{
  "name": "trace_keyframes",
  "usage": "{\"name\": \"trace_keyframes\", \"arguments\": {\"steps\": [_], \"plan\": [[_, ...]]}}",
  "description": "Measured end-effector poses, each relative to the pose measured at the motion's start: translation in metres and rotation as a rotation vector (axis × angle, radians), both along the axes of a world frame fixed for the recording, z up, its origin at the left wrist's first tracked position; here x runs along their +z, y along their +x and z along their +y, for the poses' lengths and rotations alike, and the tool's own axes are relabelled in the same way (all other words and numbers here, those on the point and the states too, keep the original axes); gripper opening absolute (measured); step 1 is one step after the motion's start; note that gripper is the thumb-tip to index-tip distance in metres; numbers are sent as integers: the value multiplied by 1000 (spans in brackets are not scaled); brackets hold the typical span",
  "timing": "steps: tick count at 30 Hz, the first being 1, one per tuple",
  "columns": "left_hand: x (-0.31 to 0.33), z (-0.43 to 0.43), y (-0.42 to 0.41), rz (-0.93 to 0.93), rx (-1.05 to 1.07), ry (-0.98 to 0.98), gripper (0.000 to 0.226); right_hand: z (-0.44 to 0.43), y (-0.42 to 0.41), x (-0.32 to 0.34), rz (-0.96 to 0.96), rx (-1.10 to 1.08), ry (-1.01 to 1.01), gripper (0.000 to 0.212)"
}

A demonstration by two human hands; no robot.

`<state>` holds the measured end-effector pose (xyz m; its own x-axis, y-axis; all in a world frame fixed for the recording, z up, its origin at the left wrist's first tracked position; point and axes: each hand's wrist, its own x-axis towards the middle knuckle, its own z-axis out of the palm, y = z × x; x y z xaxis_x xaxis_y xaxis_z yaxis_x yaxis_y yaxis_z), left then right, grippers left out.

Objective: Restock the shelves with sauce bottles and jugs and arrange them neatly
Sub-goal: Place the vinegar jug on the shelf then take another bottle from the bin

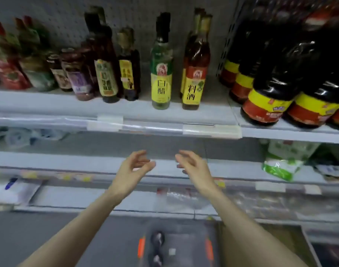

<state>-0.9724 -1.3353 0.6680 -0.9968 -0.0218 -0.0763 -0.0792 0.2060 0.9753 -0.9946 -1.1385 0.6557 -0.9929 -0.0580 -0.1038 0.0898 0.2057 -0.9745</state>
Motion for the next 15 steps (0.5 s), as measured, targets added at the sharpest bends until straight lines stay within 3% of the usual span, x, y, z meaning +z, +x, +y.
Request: {"name": "trace_keyframes", "arguments": {"steps": [7, 13, 15], "plan": [[-183, -7, 12, -328, 0, 13, 44, -9, 17, -191, -266, -54, 39, 4], [-349, -11, 35, -506, 18, -66, 27, -19, 47, -357, -480, -54, 90, 2], [-373, -11, 39, -528, 52, -63, 26, -20, 52, -384, -503, -66, 110, 2]]}}
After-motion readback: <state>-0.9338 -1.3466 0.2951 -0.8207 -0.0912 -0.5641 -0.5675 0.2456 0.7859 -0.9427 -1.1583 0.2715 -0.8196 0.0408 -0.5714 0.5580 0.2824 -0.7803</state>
